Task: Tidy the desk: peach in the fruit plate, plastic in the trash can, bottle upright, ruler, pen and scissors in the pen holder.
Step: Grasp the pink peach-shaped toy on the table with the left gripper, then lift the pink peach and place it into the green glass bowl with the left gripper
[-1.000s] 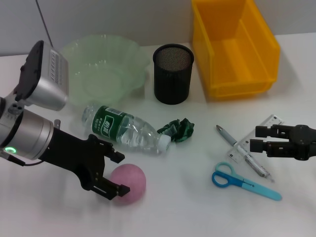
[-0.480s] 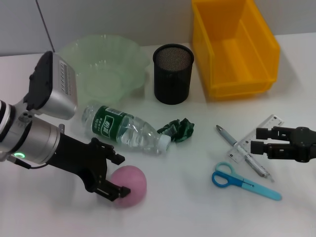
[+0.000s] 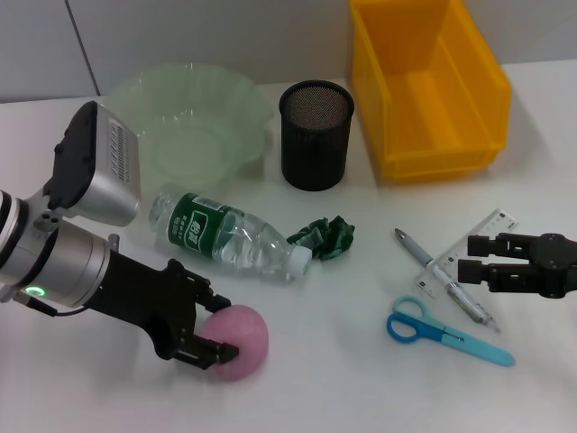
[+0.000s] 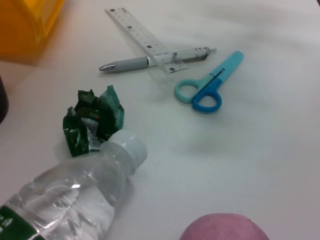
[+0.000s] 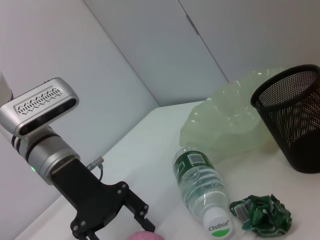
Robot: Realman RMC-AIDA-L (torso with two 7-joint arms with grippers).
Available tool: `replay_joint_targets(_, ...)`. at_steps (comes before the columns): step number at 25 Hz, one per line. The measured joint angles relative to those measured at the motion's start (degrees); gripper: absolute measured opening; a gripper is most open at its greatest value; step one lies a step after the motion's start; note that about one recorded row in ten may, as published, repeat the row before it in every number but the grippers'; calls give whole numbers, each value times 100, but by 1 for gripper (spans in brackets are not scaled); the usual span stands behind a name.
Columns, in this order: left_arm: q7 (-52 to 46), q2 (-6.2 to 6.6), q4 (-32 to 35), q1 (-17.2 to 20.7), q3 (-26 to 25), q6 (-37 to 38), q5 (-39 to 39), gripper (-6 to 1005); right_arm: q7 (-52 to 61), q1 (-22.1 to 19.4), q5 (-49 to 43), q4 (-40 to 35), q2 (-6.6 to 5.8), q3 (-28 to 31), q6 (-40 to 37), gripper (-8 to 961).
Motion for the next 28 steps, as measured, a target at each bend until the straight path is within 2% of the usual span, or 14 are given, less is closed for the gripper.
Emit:
replay_joint_targets(1,0,0,0,14,-24,22,-2,772,0,0,-13,0,-4,0,-1,831)
replay_joint_targets(6,-43,-5,-4,27,-47,38,-38,556,1,0,-59,0,-6,0,-5,832)
replay_joint_targets(11,-40,13,-6,27,-175,135,-152,473,1,0,-62,-4,-6,0,-8,832)
replay_joint_targets(13,-2,25,-6,26,-388,252,-229,440,1,0,-62,-6,-6,0,-9,832)
replay_joint_targets(14,54,35,-1,18,-690,422,-320,423,1,0,-62,-15,-6,0,-8,832)
replay_joint_targets(15,54,35,-1,18,-690,422,-320,407,1,0,-62,-15,-6,0,-8,832)
replay_joint_targets(16,128,40,2,-19,-1113,604,-441,390,-8,1,-62,-22,-6,0,-8,832)
replay_joint_targets(18,151,40,1,-42,-1301,631,-487,357,-18,2,-62,-22,-6,0,-8,832)
replay_joint_targets(19,170,39,-5,-76,-1577,589,-567,287,-41,13,-62,-21,-6,-1,-8,832)
replay_joint_targets(20,181,32,-14,-99,-1760,450,-742,279,-55,24,-62,-20,-6,-4,-7,832)
replay_joint_targets(25,248,23,-83,-81,-1823,-8,-1206,243,-71,28,-62,-22,-6,-8,3,832)
replay_joint_targets(26,318,18,-234,-59,-1823,-522,-1577,236,-85,29,-62,-22,-6,-15,26,831)
replay_joint_targets(28,350,17,-324,-58,-1824,-752,-1736,223,-88,31,-62,-21,-6,-22,33,831)
